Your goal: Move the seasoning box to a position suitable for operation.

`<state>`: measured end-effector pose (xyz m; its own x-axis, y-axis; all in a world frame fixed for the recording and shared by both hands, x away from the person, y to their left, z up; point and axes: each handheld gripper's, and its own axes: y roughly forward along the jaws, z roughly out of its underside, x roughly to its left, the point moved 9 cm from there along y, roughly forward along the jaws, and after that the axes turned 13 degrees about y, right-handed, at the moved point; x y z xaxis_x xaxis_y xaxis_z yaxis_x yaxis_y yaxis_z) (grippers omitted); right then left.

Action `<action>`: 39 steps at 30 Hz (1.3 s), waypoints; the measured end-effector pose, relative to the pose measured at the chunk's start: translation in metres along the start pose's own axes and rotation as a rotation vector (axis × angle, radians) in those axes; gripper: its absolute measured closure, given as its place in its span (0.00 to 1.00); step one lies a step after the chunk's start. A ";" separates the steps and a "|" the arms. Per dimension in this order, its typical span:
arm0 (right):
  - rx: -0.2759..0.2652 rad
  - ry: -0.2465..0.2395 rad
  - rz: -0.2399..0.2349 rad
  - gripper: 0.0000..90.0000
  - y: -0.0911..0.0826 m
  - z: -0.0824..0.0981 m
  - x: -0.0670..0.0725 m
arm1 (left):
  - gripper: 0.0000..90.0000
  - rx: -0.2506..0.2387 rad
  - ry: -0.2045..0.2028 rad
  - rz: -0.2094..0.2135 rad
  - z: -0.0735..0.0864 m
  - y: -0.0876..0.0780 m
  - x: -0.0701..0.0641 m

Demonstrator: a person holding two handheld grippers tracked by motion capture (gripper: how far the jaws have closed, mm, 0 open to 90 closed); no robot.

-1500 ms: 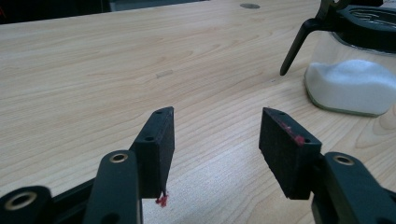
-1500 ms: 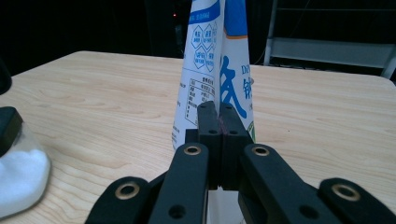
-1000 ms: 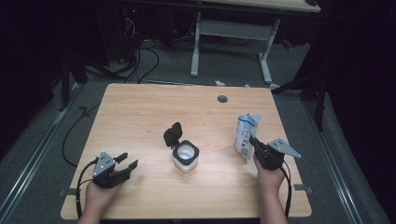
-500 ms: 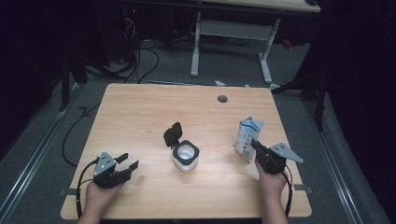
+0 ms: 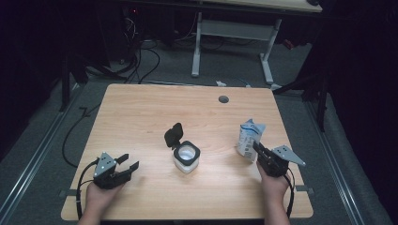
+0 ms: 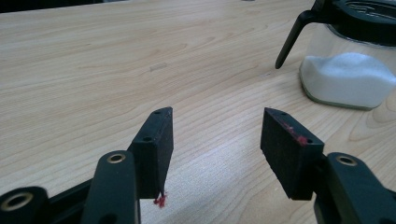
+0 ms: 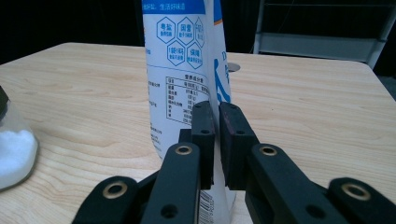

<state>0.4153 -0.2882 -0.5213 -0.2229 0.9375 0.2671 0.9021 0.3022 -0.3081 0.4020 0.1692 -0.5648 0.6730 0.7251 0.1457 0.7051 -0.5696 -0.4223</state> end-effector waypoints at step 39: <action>0.043 -0.012 0.025 0.72 0.003 0.005 0.003 | 0.50 0.037 -0.003 0.002 0.003 0.002 0.001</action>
<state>0.4153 -0.2837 -0.5258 -0.2052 0.9467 0.2483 0.8907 0.2857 -0.3536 0.4034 0.1698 -0.5678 0.6734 0.7254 0.1423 0.6954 -0.5562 -0.4550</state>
